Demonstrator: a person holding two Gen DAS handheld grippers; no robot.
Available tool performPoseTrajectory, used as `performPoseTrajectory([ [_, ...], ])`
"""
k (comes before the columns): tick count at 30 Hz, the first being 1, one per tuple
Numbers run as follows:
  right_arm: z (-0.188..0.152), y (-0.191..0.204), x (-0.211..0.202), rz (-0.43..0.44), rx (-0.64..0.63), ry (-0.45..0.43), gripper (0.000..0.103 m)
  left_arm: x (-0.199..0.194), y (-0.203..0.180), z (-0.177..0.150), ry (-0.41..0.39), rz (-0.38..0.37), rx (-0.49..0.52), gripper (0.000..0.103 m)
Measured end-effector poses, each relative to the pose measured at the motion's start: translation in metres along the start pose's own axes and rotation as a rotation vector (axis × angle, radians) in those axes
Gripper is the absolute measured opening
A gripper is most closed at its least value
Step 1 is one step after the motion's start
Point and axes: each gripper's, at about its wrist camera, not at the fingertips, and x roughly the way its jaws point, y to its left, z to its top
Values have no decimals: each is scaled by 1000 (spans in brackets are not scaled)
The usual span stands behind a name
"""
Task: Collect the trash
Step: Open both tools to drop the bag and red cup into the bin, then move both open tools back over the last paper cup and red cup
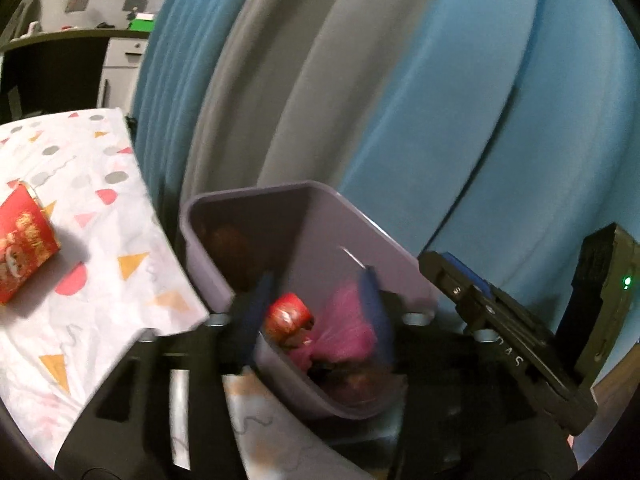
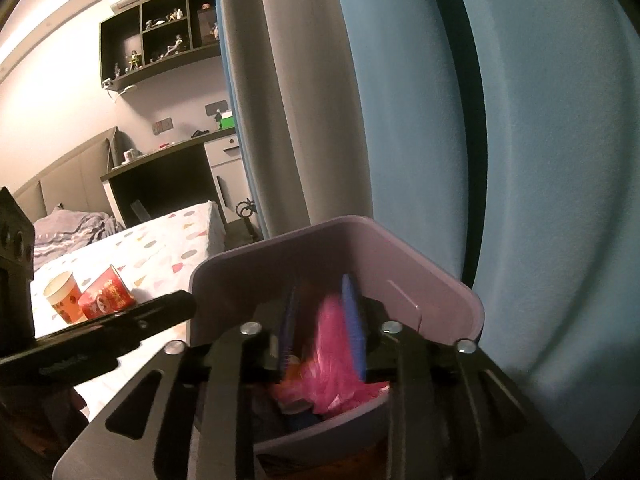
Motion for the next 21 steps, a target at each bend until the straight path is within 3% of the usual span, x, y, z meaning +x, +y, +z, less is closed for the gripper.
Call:
performPoseTrajectory([
  [4, 0, -1, -6, -4, 2, -12, 46, -14, 6, -2, -23, 65, -13, 81],
  [6, -1, -1, -11, -8, 2, -26, 56, -23, 8, -3, -32, 104, 2, 82],
  [12, -1, 7, -26, -24, 5, -65, 82, -57, 22, -12, -70, 318, 34, 90],
  [17, -1, 24, -35, 7, -3, -73, 88, -100, 49, -21, -117, 515, 27, 91],
  [21, -3, 48, -38, 49, -22, -63, 89, -130, 74, -26, -141, 597, -8, 91],
])
